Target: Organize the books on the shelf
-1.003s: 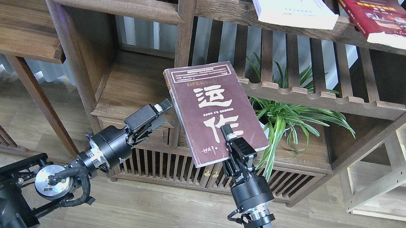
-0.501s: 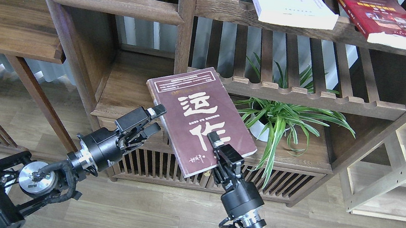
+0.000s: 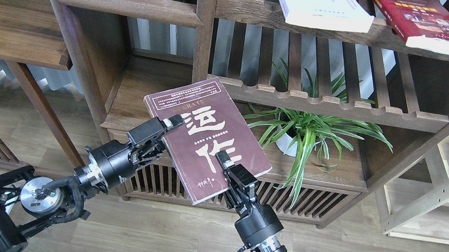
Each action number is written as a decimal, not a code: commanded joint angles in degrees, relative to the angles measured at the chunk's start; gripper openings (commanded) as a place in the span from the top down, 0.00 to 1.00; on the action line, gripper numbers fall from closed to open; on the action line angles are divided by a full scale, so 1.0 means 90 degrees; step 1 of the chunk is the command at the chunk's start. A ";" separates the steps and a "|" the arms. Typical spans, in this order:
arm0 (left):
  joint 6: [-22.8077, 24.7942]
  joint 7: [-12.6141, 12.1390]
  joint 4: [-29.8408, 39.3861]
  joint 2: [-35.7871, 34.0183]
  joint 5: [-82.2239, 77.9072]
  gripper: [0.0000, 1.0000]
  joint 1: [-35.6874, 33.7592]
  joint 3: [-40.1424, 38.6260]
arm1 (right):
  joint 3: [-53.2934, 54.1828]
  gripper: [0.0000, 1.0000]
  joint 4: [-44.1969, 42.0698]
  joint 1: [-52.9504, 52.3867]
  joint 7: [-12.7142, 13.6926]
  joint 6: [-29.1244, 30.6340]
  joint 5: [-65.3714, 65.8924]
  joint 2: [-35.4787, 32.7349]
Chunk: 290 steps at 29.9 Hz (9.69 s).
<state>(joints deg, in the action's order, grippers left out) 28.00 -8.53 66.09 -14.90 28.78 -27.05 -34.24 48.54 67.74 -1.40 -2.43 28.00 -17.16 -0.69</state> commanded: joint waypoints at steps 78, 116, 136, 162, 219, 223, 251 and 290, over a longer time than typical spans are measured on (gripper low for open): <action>0.0000 -0.0478 -0.0176 0.0210 -0.0072 0.96 -0.0031 -0.0092 | -0.0120 0.96 -0.0017 -0.0078 0.0172 0.0001 0.0100 0.0077; 0.0000 -0.0497 0.0039 0.0054 -0.0247 0.93 -0.0071 -0.0151 | 0.0592 0.01 -0.0124 -0.0127 0.0104 0.0001 0.0208 0.0077; 0.0000 -0.0497 0.1797 -0.2075 -0.1731 0.91 -0.0071 -0.0424 | 0.1101 0.01 -0.0505 -0.0313 0.0074 0.0001 0.0208 0.0077; 0.0000 -0.0507 0.2441 -0.2515 -0.2983 0.99 -0.0032 -0.3578 | 0.1023 0.01 -0.0613 -0.0440 0.0143 0.0001 0.0374 0.0077; -0.0991 -0.0390 0.2021 -0.1734 -0.6928 1.00 -0.1321 -0.4965 | 0.0954 0.01 -0.0701 -0.1309 0.0143 0.0001 0.0491 0.0077; -0.1245 -0.0390 0.2041 -0.1656 -0.7249 1.00 -0.1428 -0.4956 | 0.0964 0.01 -0.0701 -0.1309 0.0143 0.0001 0.0491 0.0077; -0.5775 -0.0273 0.2051 -0.0308 -0.8100 1.00 -0.2590 -0.3326 | 0.0954 0.01 -0.0662 -0.1133 0.0143 0.0001 0.0471 0.0077; -0.5719 0.1045 -0.0682 0.0425 -0.7914 0.99 -0.3664 -0.2632 | 0.0935 0.01 -0.0515 -0.1035 0.0133 0.0001 0.0442 0.0077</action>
<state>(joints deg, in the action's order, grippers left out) -24.10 0.31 62.75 -11.83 -42.52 -58.58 -57.96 56.90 63.06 -10.73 -1.23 28.00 -13.19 0.00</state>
